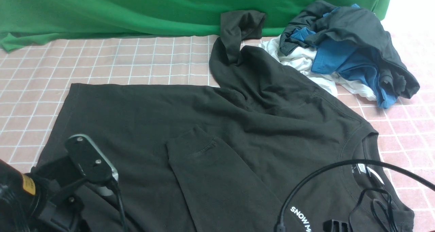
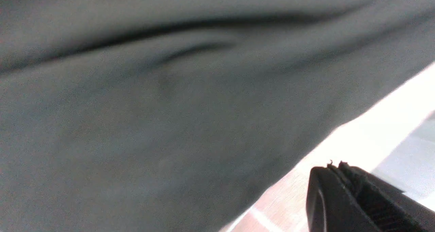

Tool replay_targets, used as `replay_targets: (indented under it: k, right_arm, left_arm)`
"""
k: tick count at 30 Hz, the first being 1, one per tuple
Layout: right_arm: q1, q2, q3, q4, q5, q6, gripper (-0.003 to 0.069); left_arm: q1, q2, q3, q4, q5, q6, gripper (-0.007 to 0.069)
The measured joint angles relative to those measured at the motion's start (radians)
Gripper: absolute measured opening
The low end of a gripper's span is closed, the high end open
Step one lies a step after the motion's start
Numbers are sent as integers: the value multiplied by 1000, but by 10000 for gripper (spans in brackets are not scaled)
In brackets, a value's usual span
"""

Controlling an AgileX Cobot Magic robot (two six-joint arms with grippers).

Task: Fold a long-sleeved shirt over a pink coffee tablecloth.
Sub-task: 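Pull a dark sweatshirt from the pile and spread it flat on the table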

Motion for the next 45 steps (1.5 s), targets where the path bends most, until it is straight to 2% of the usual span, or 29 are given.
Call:
replay_targets:
  k: [1,2,4,5,7,10,15,18,21,27,33,37,41,45]
  right_arm:
    - [0,0,0,-4,-18,-1,317]
    - [0,0,0,-6,-20,-1,316]
    - [0,0,0,-9,-30,-9,316]
    - [0,0,0,-9,-31,-9,316]
    - [0,0,0,-9,-41,-34,316]
    - [0,0,0,-10,-64,-42,316]
    - [0,0,0,-13,-85,-50,316]
    - [0,0,0,-13,-92,-50,316]
    - [0,0,0,-13,-95,-50,316]
    - [0,0,0,-13,-110,-50,316]
    - [0,0,0,-14,-113,-50,316]
    - [0,0,0,-15,-126,-50,312]
    - [0,0,0,-16,-143,-50,297]
    - [0,0,0,-17,-164,-51,294]
  left_arm:
    - [14,0,1,-44,17,120,18]
    - [14,0,1,-45,20,132,18]
    - [16,0,3,-3,40,235,21]
    - [16,0,4,-3,40,241,22]
    - [15,5,26,98,44,292,53]
    - [15,24,73,162,46,333,122]
    - [15,65,168,208,-45,374,302]
    - [15,72,216,246,-162,467,411]
    - [15,82,245,246,-213,556,463]
    - [15,155,313,223,-238,655,472]
    - [15,164,314,223,-253,685,465]
    - [15,164,314,227,-268,685,410]
    - [15,152,314,235,-315,684,291]
    - [15,143,314,261,-375,672,247]
